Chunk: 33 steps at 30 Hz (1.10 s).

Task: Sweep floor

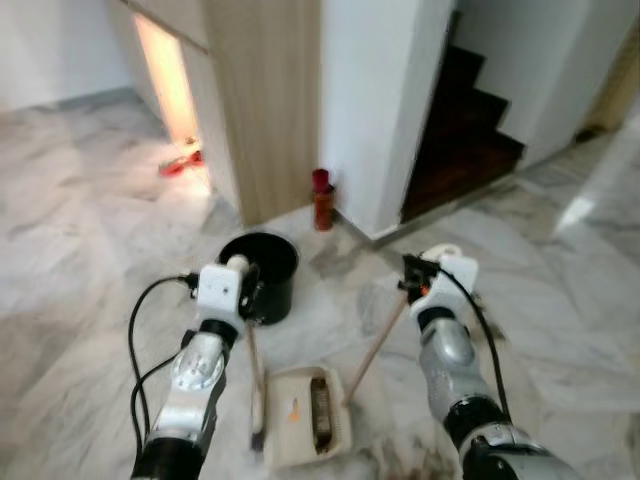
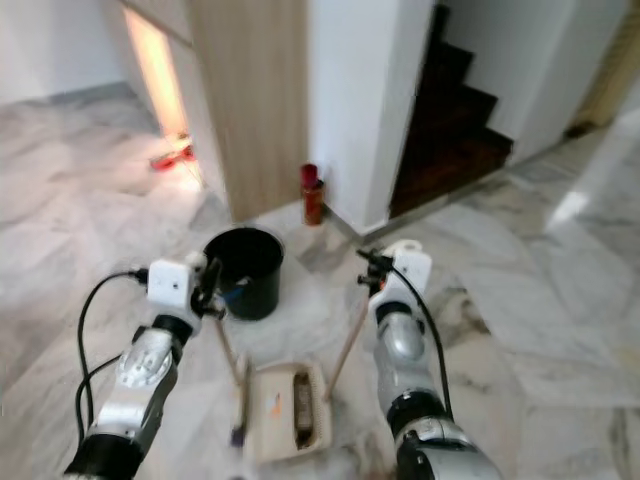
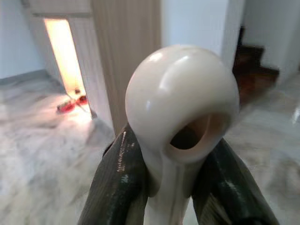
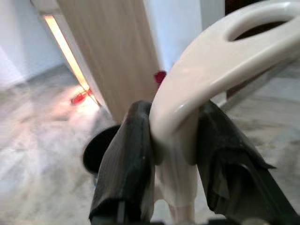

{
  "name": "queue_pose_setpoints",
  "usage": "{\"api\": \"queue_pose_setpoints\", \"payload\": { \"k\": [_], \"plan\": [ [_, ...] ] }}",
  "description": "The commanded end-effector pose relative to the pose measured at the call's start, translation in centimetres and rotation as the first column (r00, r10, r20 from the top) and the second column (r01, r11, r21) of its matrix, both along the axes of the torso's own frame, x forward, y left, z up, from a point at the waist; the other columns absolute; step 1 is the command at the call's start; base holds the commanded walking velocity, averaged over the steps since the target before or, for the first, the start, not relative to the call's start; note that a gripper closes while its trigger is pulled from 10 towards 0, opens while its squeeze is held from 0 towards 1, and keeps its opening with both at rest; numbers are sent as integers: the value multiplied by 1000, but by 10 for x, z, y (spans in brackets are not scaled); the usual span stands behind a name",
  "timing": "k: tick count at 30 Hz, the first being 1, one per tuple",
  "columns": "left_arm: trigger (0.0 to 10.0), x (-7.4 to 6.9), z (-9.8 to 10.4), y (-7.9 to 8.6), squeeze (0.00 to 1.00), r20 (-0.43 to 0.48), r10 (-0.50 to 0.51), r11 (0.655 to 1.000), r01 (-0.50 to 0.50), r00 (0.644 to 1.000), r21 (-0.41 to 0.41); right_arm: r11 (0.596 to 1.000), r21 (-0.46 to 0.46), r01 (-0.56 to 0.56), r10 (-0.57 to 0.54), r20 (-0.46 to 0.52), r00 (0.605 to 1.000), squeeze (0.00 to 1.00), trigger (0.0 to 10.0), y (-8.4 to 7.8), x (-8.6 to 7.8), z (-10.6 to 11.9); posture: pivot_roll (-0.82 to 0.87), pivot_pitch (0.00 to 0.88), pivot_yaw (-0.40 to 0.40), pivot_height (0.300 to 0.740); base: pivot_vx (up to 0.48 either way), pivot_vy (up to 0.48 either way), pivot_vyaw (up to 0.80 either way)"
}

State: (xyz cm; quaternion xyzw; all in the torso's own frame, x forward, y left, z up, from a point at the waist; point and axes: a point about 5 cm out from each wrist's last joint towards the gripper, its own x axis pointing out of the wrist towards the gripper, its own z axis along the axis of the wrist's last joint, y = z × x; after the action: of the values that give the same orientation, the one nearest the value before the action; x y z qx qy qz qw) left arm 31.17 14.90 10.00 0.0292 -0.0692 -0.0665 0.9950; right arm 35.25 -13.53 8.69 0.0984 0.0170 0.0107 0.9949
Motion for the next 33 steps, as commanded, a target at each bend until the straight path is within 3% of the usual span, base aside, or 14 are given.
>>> {"api": "queue_pose_setpoints", "payload": {
  "k": [1,20,33],
  "plan": [
    [10000,3,11,-2,0,49,-10,1000,10,999,10,999,44,2,-2,13,1000,0,10000,3,1,2,-25,0,27,740,0,240,0],
    [10000,4,9,2,0,33,17,999,-18,999,37,999,33,-17,16,19,1000,0,10000,6,1,3,-21,0,24,740,0,0,0],
    [10000,4,9,3,0,31,19,999,-20,999,40,999,42,-16,15,13,1000,0,10000,6,1,3,-19,0,25,740,259,0,0]
  ]
}}
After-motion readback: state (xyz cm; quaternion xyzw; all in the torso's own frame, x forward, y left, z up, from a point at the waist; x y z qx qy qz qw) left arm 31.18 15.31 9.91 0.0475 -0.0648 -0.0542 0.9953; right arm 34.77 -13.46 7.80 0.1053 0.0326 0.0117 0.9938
